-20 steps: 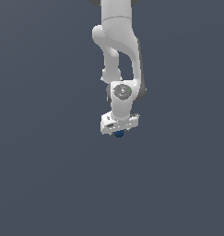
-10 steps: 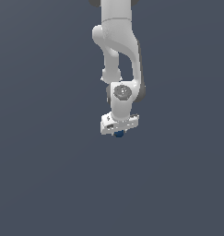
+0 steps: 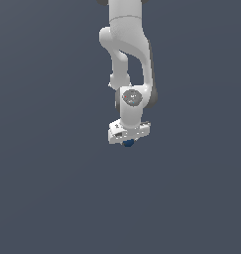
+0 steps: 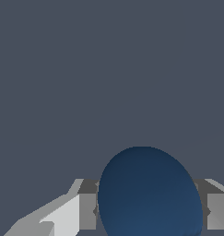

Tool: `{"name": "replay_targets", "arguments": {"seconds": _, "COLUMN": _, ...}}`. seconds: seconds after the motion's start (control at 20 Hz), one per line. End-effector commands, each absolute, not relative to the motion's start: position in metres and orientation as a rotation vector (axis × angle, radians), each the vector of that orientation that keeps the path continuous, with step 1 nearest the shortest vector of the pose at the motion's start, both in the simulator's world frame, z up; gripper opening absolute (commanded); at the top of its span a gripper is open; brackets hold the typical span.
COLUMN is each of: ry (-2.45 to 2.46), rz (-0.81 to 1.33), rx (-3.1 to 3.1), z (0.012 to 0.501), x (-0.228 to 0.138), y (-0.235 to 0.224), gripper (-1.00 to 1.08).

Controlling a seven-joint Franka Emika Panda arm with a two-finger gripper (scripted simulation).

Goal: Pick up the object and move it to a goal position.

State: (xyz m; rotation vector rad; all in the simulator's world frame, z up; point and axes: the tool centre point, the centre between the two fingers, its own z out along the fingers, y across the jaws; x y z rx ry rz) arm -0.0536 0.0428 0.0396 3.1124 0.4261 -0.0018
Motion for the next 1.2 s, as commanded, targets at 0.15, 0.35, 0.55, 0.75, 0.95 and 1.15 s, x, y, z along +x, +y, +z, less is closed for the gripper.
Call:
{"name": "replay_targets", "arguments": {"seconds": 0.15, "ry": 0.426, "rz": 0.001, "rx": 3.112, "z": 0.064, "x": -0.054, "y": 0.047, "gripper": -1.0}}
{"name": "replay_targets", "arguments": {"seconds": 0.35, "ry": 0.427, "rz": 0.001, "rx": 3.112, "z": 0.093, "x": -0.055, "y": 0.051, "gripper": -1.0}}
{"name": "replay_targets", "arguments": {"seconds": 0.55, "ry": 0.428, "rz": 0.001, "rx": 3.112, "z": 0.13, "x": -0.057, "y": 0.057, "gripper": -1.0}}
{"name": "replay_targets", "arguments": {"seconds": 0.75, "ry": 0.428, "rz": 0.001, "rx": 3.112, "z": 0.174, "x": -0.058, "y": 0.065, "gripper": -1.0}}
{"name": "replay_targets", "arguments": {"seconds": 0.95, "ry": 0.428, "rz": 0.0, "rx": 3.112, "z": 0.22, "x": -0.06, "y": 0.072, "gripper": -1.0}}
{"name": "replay_targets", "arguments": {"seconds": 1.15, "ry": 0.428, "rz": 0.0, "rx": 3.112, "z": 0.263, "x": -0.061, "y": 0.079, "gripper": -1.0}}
